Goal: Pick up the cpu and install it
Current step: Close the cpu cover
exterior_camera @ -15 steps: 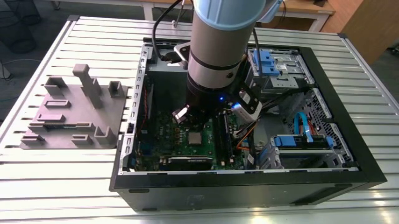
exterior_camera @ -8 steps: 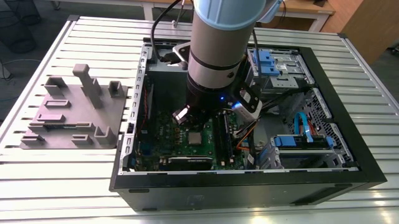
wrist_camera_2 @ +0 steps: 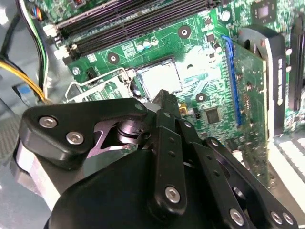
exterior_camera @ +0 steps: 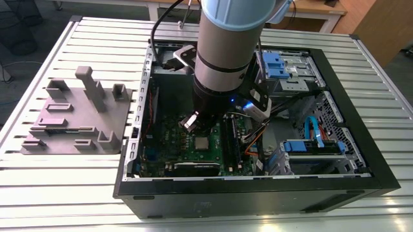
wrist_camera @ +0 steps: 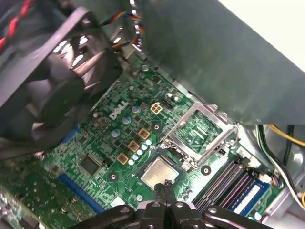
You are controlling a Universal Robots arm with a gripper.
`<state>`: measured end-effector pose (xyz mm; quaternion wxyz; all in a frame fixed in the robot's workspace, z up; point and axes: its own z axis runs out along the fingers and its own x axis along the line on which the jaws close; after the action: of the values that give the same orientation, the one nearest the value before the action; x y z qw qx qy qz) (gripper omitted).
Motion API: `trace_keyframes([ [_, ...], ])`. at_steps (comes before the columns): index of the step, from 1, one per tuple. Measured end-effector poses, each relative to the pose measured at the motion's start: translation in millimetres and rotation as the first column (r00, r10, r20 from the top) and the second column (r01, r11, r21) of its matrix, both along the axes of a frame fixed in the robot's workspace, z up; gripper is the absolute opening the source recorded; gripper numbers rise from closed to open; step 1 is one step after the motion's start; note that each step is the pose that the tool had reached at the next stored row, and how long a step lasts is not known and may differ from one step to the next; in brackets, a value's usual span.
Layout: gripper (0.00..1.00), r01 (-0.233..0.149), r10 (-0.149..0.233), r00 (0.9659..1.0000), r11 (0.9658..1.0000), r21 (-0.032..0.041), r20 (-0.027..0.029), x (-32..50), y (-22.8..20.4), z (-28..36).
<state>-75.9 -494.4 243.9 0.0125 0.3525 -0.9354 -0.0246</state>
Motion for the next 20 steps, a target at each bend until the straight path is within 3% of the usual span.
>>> trace_keyframes([
  [4, 0.11, -0.043, 0.043, 0.9991, 0.9991, 0.0022, 0.0003, 0.0, 0.0, -0.5],
  [17, 0.11, -0.052, 0.052, 0.9987, 0.9987, 0.003, -0.0001, 0.0, 0.0, -0.6],
  [20, 0.11, -0.084, 0.084, 0.9964, 0.9964, 0.0032, -0.0001, 0.0, 0.0, -0.8],
])
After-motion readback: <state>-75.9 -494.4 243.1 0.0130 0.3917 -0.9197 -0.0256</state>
